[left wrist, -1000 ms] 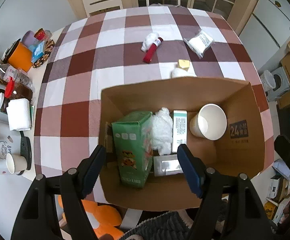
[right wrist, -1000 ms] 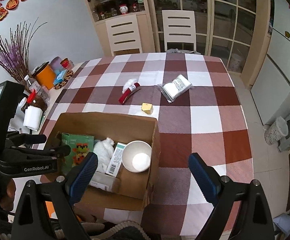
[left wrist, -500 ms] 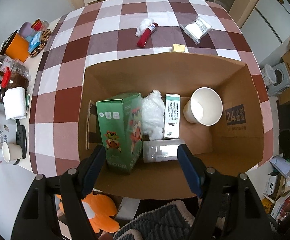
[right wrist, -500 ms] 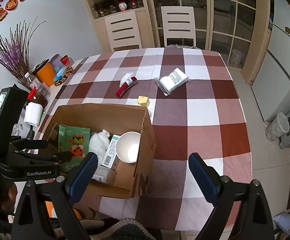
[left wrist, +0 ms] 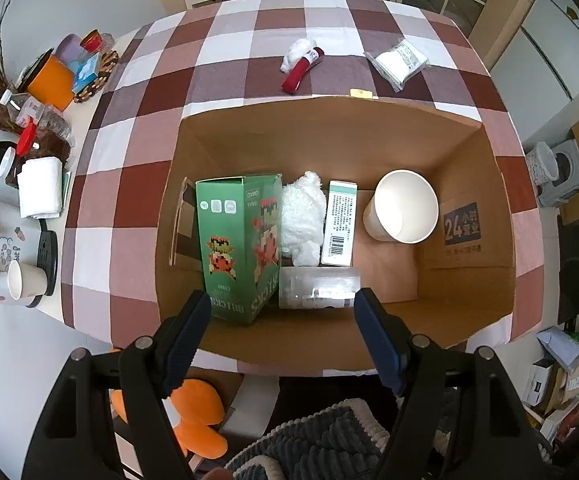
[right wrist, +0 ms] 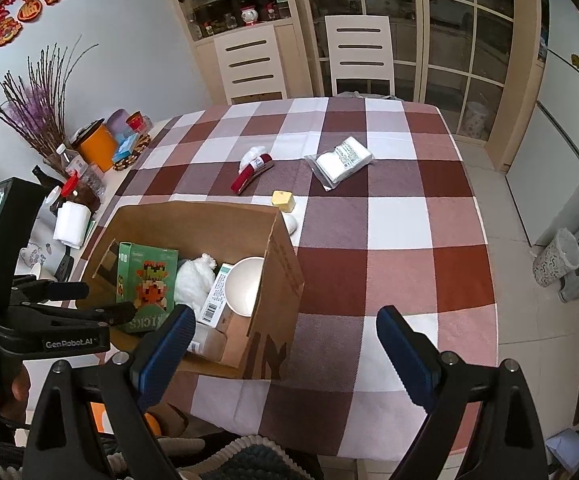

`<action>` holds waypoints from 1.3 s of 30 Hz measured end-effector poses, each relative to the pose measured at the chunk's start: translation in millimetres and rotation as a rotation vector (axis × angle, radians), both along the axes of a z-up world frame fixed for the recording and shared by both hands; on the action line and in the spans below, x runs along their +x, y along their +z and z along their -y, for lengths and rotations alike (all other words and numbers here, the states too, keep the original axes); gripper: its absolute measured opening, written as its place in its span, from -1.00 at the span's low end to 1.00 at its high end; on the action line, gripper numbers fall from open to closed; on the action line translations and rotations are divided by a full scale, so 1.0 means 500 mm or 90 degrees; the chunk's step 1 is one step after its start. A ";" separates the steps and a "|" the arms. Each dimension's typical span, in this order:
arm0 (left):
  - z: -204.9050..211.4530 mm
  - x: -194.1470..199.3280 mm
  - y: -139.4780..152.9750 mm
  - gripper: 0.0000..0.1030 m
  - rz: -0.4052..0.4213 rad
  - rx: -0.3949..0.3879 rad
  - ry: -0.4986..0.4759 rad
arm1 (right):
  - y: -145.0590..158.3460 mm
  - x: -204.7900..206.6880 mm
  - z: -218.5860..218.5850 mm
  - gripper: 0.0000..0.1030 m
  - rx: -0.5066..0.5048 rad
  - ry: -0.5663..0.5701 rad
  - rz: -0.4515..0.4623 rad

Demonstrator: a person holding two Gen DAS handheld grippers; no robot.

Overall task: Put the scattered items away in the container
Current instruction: 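Withdraw both open tools from the box and turn toward the table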

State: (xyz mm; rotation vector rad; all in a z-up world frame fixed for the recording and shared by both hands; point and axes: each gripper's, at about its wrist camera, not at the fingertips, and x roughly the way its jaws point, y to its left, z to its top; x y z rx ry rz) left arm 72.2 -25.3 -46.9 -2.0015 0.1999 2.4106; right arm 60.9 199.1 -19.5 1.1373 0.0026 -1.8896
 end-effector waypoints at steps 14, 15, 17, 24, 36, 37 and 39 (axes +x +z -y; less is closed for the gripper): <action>0.113 0.030 0.017 0.46 -0.036 -0.039 0.082 | -0.028 -0.041 -0.040 0.83 0.021 -0.066 -0.019; 0.126 0.032 0.014 0.46 -0.035 -0.042 0.089 | -0.034 -0.048 -0.044 0.83 0.027 -0.079 -0.020; 0.153 0.034 0.012 0.46 -0.036 -0.049 0.101 | -0.045 -0.062 -0.050 0.83 0.035 -0.097 -0.019; 0.256 0.017 0.020 0.46 -0.051 -0.066 0.162 | -0.084 -0.107 -0.053 0.83 0.076 -0.130 -0.027; 0.437 -0.077 0.026 0.46 -0.070 -0.139 0.182 | -0.145 -0.183 -0.028 0.83 0.133 -0.170 -0.028; 0.449 -0.086 0.024 0.46 -0.072 -0.145 0.181 | -0.148 -0.188 -0.024 0.83 0.138 -0.173 -0.034; 0.475 -0.105 0.017 0.46 -0.074 -0.150 0.174 | -0.152 -0.202 -0.012 0.83 0.153 -0.176 -0.056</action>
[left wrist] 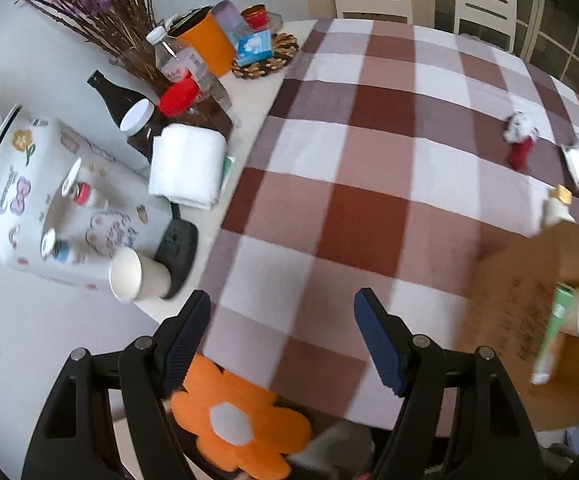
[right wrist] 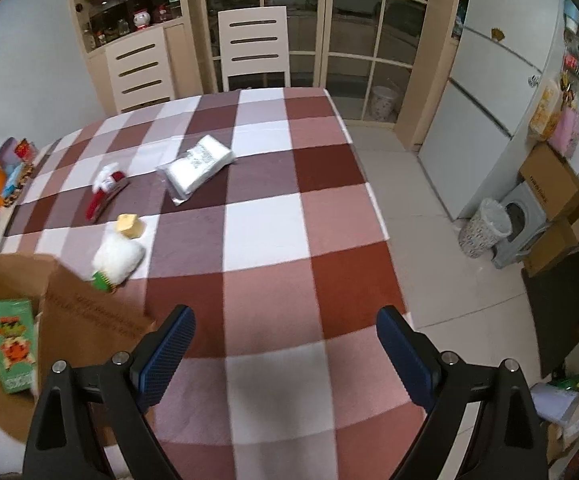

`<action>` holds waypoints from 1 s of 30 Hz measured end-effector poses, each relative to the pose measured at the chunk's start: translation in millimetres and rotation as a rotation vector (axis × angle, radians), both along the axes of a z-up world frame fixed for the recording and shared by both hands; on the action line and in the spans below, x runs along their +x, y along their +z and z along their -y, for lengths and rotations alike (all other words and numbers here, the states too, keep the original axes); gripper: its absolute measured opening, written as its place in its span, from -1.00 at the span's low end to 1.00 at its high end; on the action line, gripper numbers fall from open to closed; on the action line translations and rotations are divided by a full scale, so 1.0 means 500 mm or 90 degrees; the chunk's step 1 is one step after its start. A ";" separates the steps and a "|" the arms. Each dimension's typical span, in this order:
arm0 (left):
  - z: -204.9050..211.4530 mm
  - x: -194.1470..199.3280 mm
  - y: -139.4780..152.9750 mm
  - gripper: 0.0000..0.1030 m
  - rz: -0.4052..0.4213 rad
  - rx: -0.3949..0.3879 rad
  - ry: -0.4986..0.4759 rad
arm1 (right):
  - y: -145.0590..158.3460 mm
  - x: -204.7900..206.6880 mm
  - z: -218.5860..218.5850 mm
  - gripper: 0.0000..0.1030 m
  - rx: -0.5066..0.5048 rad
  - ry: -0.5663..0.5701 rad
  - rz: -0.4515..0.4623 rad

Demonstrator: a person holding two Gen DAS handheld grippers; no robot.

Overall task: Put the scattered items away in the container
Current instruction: 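Withdraw both open tools from the box and turn toward the table, then grasp the white-and-red plush with the left tool while the right tool grasps the clear bag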

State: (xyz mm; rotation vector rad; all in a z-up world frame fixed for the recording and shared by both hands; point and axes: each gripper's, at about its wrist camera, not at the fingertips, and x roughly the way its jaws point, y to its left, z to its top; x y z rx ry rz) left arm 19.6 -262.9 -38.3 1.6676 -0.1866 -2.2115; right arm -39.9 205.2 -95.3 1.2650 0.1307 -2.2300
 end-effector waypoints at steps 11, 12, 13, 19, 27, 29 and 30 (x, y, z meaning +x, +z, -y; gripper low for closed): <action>0.083 -0.202 -0.109 0.46 0.006 -0.068 -0.150 | -0.019 -0.110 0.123 0.83 0.026 0.058 -0.070; 0.081 -0.222 -0.120 0.46 0.007 -0.060 -0.164 | -0.022 -0.119 0.140 0.83 0.025 0.072 -0.075; 0.076 -0.243 -0.129 0.46 0.006 -0.048 -0.179 | -0.026 -0.127 0.158 0.83 0.021 0.085 -0.076; -0.016 -0.376 -0.188 0.46 0.007 0.016 -0.298 | -0.073 -0.184 0.272 0.83 0.020 0.142 -0.046; -0.240 -0.489 -0.247 0.46 0.031 0.085 -0.476 | -0.107 -0.233 0.407 0.83 0.016 0.190 -0.019; -0.299 -0.509 -0.259 0.46 0.039 0.097 -0.508 | -0.109 -0.249 0.438 0.83 0.012 0.188 -0.006; -0.324 -0.515 -0.264 0.46 0.042 0.099 -0.523 | -0.111 -0.256 0.457 0.83 0.018 0.183 -0.002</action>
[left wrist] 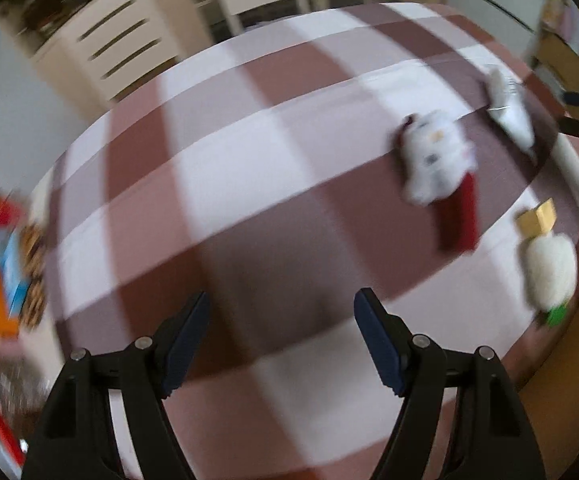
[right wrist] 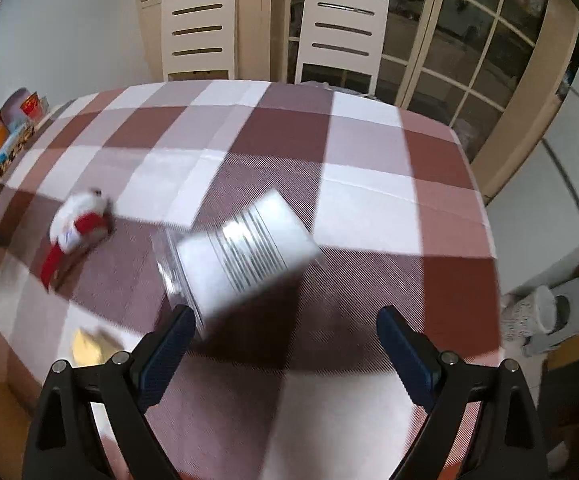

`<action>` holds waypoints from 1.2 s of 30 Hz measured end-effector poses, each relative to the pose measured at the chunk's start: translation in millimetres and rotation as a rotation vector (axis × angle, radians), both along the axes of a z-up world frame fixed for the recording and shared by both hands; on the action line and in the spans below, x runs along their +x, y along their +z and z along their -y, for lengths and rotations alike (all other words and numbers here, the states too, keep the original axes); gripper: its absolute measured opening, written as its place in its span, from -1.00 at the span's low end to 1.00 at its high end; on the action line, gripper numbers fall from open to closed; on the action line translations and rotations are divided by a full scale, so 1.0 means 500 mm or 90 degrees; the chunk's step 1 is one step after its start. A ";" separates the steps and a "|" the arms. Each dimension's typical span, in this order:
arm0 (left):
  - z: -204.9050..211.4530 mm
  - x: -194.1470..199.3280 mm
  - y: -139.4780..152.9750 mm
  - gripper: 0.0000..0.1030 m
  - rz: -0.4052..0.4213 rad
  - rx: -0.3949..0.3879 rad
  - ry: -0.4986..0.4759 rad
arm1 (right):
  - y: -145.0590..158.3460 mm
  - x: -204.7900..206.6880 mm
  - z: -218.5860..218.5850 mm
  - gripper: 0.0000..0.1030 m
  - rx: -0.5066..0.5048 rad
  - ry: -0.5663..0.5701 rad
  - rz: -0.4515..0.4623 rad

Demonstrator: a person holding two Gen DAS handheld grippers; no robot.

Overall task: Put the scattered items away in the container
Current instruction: 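Grasp the white-and-red plush with the left tool while the right tool grasps the clear bag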

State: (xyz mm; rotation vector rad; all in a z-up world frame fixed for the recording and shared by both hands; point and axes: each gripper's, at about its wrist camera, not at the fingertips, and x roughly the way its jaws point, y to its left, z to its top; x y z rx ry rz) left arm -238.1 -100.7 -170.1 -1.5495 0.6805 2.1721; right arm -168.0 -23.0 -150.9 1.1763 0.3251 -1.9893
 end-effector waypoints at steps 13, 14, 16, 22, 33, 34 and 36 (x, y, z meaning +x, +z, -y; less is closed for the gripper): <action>-0.221 -0.053 -0.044 0.79 0.042 0.056 -0.065 | -0.053 -0.014 0.145 0.83 0.120 -0.001 -0.039; -0.230 -0.053 -0.050 0.80 0.051 0.054 -0.067 | -0.063 -0.009 0.132 0.83 0.138 0.001 -0.038; -0.238 -0.055 -0.057 0.80 0.061 0.052 -0.065 | -0.079 0.000 0.094 0.83 0.173 0.011 -0.031; -0.135 -0.070 -0.062 0.77 0.055 -0.008 -0.039 | -0.071 0.009 -0.075 0.83 0.152 0.008 -0.024; -0.150 -0.094 -0.016 0.78 0.093 0.072 -0.066 | -0.110 -0.012 -0.099 0.83 0.036 -0.033 0.100; -0.174 -0.091 -0.026 0.78 0.096 0.064 -0.079 | -0.117 -0.017 -0.090 0.83 0.042 -0.035 0.102; -0.214 -0.080 -0.044 0.78 0.111 0.065 -0.100 | -0.130 -0.023 -0.078 0.86 0.053 -0.042 0.098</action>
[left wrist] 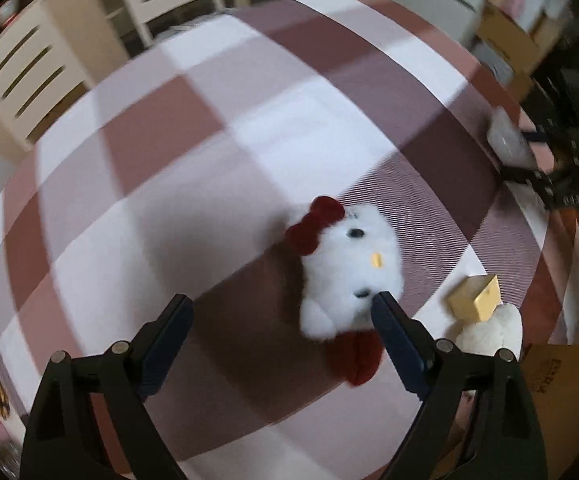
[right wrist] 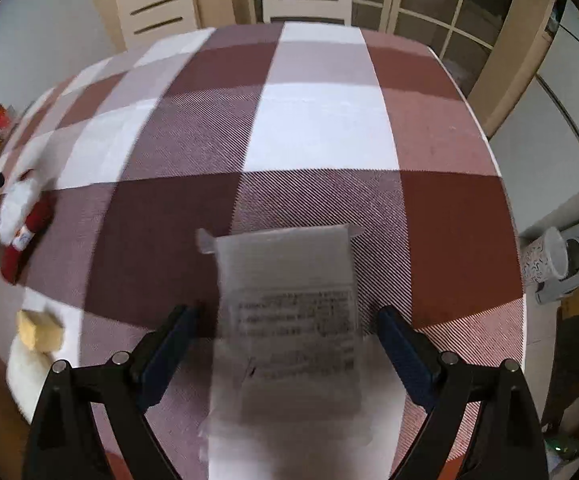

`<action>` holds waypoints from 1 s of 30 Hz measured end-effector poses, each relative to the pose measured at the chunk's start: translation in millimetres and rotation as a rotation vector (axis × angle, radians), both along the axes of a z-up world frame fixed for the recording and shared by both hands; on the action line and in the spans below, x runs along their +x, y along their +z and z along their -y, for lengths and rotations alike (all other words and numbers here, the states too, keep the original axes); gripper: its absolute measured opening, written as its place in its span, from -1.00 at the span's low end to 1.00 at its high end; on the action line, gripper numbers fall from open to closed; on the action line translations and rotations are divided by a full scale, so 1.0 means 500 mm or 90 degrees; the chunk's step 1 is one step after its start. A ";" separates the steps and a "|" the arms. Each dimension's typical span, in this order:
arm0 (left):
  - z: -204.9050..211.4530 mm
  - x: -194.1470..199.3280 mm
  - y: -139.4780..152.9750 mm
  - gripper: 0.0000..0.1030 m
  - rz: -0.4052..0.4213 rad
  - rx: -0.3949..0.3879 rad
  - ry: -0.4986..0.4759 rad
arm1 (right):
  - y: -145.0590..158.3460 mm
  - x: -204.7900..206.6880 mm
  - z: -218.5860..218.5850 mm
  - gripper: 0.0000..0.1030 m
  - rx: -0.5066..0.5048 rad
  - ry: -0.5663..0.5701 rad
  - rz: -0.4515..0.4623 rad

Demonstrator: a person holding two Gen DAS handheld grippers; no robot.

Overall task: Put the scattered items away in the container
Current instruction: 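Grasp the white-and-red plush with the left tool while the right tool grasps the clear bag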

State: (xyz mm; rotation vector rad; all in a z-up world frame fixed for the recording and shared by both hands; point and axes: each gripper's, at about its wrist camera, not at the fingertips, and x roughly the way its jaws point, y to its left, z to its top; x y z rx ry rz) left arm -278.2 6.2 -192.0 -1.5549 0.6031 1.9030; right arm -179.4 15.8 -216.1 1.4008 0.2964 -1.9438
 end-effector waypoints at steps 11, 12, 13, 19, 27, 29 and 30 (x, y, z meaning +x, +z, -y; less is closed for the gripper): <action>-0.065 0.059 -0.046 -0.03 -0.034 -0.002 -0.070 | -0.006 0.002 0.002 0.99 0.006 -0.017 -0.005; -0.057 0.059 -0.042 -0.21 -0.033 0.007 -0.058 | -0.005 0.003 0.001 0.97 0.007 -0.015 -0.007; -0.044 0.058 -0.040 -0.21 -0.033 0.013 -0.044 | -0.005 0.006 0.000 0.94 0.007 -0.011 -0.009; 0.153 0.071 -0.034 -0.23 -0.036 -0.002 0.064 | 0.020 0.051 -0.028 -0.06 -0.015 0.021 -0.008; 0.390 0.183 -0.031 0.38 0.025 -0.035 0.172 | 0.028 0.158 -0.042 0.35 -0.009 0.088 0.006; 0.412 0.180 -0.019 0.57 0.012 -0.025 0.218 | 0.027 0.157 -0.039 0.53 -0.010 0.069 0.000; 0.416 0.178 -0.014 0.60 0.004 -0.018 0.233 | 0.027 0.150 -0.030 0.53 -0.009 0.062 0.000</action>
